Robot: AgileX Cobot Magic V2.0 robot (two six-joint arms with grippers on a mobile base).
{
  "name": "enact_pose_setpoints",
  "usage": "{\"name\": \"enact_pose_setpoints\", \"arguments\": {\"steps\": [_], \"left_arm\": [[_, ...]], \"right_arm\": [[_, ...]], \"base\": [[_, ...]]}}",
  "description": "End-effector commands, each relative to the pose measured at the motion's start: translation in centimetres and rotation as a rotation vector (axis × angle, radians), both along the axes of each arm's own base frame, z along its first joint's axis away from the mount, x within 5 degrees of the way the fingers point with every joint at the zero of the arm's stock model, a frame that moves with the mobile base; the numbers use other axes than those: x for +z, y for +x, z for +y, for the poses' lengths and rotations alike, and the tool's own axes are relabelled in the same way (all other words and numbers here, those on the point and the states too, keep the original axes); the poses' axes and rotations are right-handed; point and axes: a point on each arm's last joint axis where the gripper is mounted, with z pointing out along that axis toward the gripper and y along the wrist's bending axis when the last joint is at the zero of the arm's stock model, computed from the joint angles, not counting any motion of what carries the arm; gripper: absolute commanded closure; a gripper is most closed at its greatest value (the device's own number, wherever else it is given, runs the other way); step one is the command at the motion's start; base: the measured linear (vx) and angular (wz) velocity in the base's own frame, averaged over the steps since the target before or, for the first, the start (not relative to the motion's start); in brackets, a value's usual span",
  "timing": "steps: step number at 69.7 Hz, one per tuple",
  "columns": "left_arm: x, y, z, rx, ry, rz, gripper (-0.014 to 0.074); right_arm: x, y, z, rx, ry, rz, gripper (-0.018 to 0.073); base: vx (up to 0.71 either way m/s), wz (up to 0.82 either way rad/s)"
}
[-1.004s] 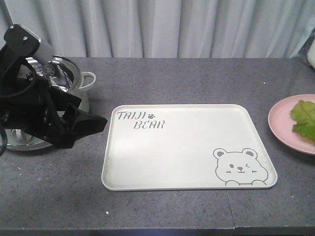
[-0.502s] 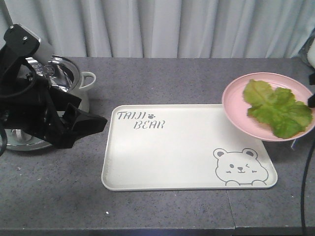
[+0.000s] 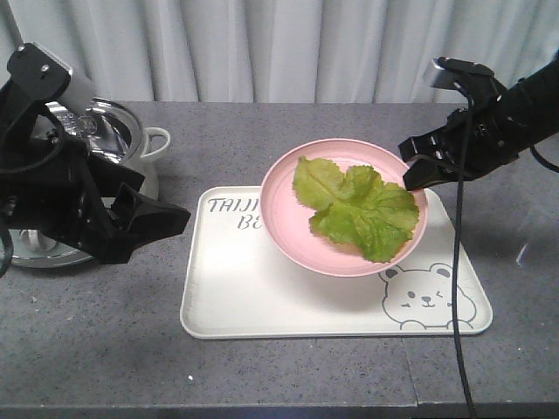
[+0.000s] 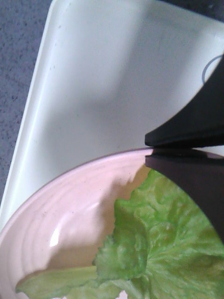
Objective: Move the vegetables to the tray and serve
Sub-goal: 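Grip the pink plate rim with the right gripper and slide it onto the tray, then release the plate and withdraw the right gripper from the tray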
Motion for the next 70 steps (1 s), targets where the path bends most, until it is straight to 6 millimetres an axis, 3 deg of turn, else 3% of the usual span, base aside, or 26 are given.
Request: {"name": "enact_pose_setpoints", "arguments": {"steps": [1,16,37,47,60,70], "left_arm": [[1.9,-0.3,0.0,0.023,-0.065,-0.064,0.0063],[1.9,-0.3,0.0,0.023,-0.065,-0.064,0.0063],[1.9,-0.3,0.0,0.024,-0.065,-0.065,0.0063],[1.9,-0.3,0.0,0.024,-0.065,-0.065,0.0063],[1.9,-0.3,0.0,0.024,-0.065,-0.065,0.0063],[1.9,-0.3,0.0,0.023,-0.065,-0.064,0.0063]], "right_arm": [[2.5,-0.3,1.0,-0.014,0.033,-0.094,0.0564],[-0.8,1.0,2.3,-0.020,0.022,0.015,0.0561],[-4.3,2.7,2.4,-0.037,0.001,0.085,0.0546],[-4.7,2.8,2.3,-0.042,-0.008,0.099,0.0482],[-4.7,2.7,2.2,-0.043,-0.015,0.101,0.0312],[-3.2,2.4,1.9,-0.029,-0.044,0.072,0.0215]], "base": [[0.00,0.00],[0.00,0.00],[0.00,0.00],[0.00,0.00],[0.00,0.00],[0.00,0.00]]}}
